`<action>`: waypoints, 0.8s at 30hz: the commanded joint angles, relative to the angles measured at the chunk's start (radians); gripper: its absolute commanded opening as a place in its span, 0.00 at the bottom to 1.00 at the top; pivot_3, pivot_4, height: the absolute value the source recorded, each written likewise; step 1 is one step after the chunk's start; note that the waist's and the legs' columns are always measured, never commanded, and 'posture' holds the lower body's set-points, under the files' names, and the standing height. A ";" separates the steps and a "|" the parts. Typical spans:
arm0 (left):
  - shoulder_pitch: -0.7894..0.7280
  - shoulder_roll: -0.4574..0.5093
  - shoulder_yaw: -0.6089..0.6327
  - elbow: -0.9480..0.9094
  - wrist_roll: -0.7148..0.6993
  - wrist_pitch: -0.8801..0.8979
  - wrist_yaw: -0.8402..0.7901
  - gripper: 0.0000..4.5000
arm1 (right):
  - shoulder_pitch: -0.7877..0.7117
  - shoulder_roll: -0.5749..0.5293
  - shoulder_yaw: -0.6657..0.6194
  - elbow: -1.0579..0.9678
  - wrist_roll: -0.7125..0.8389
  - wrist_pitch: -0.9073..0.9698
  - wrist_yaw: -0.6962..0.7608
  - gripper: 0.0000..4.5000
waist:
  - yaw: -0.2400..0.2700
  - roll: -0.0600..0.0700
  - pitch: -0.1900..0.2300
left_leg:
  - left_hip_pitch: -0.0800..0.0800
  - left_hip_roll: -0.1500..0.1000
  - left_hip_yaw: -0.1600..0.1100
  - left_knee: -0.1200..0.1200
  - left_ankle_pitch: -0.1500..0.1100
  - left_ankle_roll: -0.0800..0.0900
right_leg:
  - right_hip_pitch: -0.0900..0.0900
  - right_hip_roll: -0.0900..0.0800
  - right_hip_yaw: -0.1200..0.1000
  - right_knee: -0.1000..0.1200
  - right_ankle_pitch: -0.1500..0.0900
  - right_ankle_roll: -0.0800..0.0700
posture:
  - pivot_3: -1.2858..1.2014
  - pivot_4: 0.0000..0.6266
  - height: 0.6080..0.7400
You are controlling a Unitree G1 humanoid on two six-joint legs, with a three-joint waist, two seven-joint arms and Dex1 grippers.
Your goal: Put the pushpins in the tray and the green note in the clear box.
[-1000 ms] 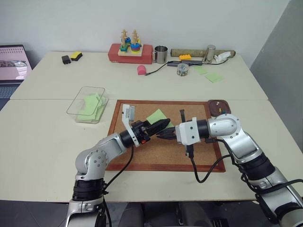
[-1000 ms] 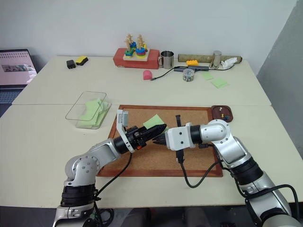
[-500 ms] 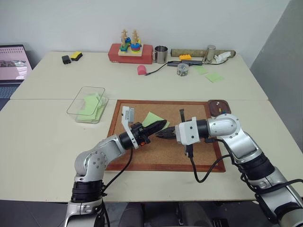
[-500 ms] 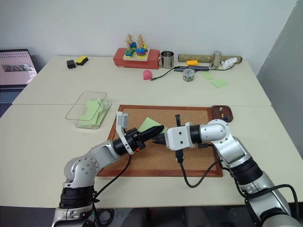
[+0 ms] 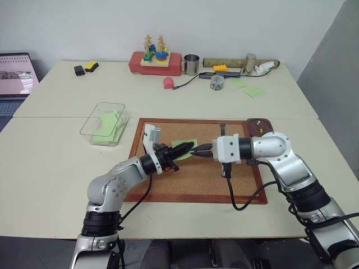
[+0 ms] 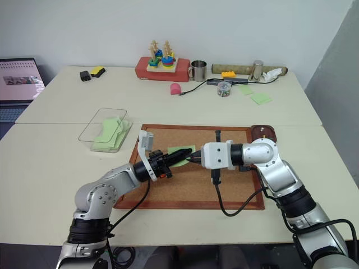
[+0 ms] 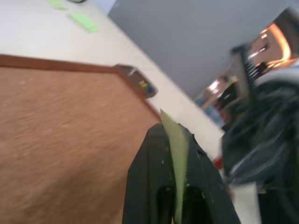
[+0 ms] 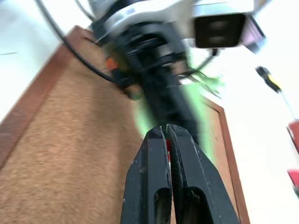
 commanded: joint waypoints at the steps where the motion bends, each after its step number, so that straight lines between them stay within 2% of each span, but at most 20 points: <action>1: -0.032 -0.004 0.011 0.051 0.092 -0.111 0.045 0.01 | -0.037 0.003 -0.075 -0.094 0.061 0.087 -0.036 0.00 | 0.000 0.000 0.000 | 0.000 0.000 0.000 0.000 0.000 0.000 | 0.000 0.000 0.000 0.000 0.000 0.000 | 0.52 0.24 1.00; 7: -0.057 -0.012 0.029 0.055 0.082 -0.119 0.038 0.01 | -0.012 0.037 -0.176 -0.106 0.136 0.269 -0.148 0.00 | 0.005 0.000 0.000 | -0.001 0.000 -0.001 0.000 0.000 0.000 | 0.000 0.000 -0.001 0.000 0.000 0.000 | 0.52 0.24 1.00; 9: -0.067 -0.013 0.028 0.022 0.061 -0.104 0.025 0.01 | -0.001 0.047 -0.234 -0.044 0.150 0.339 -0.212 0.00 | 0.005 0.000 0.000 | -0.001 0.000 -0.001 0.000 0.000 0.000 | 0.000 0.000 -0.001 0.000 0.000 0.000 | 0.52 0.24 1.00; 12: -0.090 -0.013 0.023 -0.038 0.027 -0.083 0.007 0.01 | 0.017 0.003 -0.269 0.097 0.074 0.311 -0.281 0.00 | 0.007 0.000 0.000 | -0.001 0.000 0.000 0.000 0.000 0.000 | 0.000 0.000 -0.001 0.000 0.000 0.000 | 0.52 0.24 1.00; 16: -0.150 0.017 -0.043 -0.102 0.110 -0.165 -0.024 0.01 | -0.016 -0.003 -0.384 0.288 0.092 0.374 -0.410 0.00 | 0.009 -0.001 0.000 | -0.001 -0.001 0.000 0.000 0.000 0.000 | 0.000 -0.001 0.000 -0.001 0.000 0.000 | 0.52 0.24 1.00; 24: -0.136 0.072 -0.205 -0.172 0.249 -0.289 -0.116 0.01 | -0.080 -0.006 -0.457 0.511 0.083 0.438 -0.527 0.00 | -0.007 0.000 0.000 | 0.000 -0.001 0.003 -0.002 0.000 0.000 | 0.000 0.000 0.003 -0.001 0.000 0.000 | 0.52 0.24 1.00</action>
